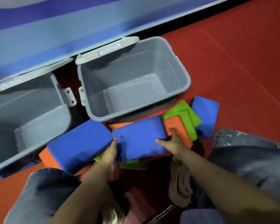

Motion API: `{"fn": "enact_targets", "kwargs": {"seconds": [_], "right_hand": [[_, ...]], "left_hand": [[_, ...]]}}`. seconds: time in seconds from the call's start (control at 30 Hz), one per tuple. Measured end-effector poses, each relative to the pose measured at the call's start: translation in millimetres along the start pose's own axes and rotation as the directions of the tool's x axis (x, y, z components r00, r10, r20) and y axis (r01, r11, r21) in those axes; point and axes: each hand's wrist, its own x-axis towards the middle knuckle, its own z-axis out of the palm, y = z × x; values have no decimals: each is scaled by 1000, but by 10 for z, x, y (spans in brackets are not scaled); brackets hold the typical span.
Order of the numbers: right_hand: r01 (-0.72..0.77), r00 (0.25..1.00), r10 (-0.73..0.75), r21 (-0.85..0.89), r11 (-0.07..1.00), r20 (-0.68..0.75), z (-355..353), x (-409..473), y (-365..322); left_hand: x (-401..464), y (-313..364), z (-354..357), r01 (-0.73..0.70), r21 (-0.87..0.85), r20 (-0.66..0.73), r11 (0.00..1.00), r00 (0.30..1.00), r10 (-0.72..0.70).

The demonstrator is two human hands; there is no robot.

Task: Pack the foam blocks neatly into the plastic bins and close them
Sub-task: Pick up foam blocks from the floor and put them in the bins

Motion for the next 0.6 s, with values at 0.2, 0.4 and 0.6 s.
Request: {"fn": "enact_targets", "kwargs": {"seconds": [0.2,0.4,0.6], "right_hand": [[68,997,-69,45,997,23,16,6,56],[29,994,-56,274,961,93,-237,20,-196],[11,973,-127,508,861,195,-619,-326,-570]], "left_hand": [[128,-60,52,-75,5,-72,997,995,75],[-27,-21,-132,-89,-39,-12,995,996,88],[-488,167,-203,-240,-87,13,967,970,242]]}}
